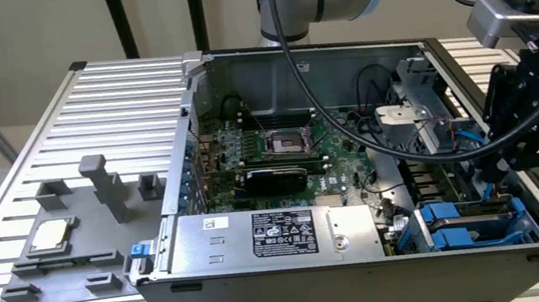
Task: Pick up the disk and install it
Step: 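Insert the second disk wire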
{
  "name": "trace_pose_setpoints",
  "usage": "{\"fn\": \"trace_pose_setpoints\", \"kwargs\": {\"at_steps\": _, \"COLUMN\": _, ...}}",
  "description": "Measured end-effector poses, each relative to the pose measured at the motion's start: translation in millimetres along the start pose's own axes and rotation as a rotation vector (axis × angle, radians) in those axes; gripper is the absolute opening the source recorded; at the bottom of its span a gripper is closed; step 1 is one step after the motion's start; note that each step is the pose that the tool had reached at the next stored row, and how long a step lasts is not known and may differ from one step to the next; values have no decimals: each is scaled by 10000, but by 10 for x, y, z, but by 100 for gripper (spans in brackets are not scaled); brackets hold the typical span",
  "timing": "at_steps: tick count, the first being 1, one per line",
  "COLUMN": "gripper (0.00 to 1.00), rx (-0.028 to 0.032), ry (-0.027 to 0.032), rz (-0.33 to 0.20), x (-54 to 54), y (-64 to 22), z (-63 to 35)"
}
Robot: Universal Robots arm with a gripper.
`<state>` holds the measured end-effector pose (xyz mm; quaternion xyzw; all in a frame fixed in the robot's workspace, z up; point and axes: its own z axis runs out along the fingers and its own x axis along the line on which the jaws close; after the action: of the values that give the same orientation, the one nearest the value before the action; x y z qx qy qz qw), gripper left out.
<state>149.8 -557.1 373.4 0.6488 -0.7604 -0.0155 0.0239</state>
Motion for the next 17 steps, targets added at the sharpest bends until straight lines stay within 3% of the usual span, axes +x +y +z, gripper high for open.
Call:
{"fn": "trace_pose_setpoints", "kwargs": {"at_steps": 3, "gripper": 23, "rx": 8, "ry": 50, "rz": 4, "x": -1, "y": -2, "z": 1}}
{"fn": "trace_pose_setpoints", "kwargs": {"at_steps": 5, "gripper": 16, "rx": 9, "ry": 55, "rz": 4, "x": -1, "y": -3, "z": 2}}
{"fn": "trace_pose_setpoints", "kwargs": {"at_steps": 10, "gripper": 16, "rx": 8, "ry": 52, "rz": 3, "x": 0, "y": 9, "z": 6}}
{"fn": "trace_pose_setpoints", "kwargs": {"at_steps": 17, "gripper": 16, "rx": 60, "ry": 39, "rz": -5, "x": 31, "y": 192, "z": 15}}
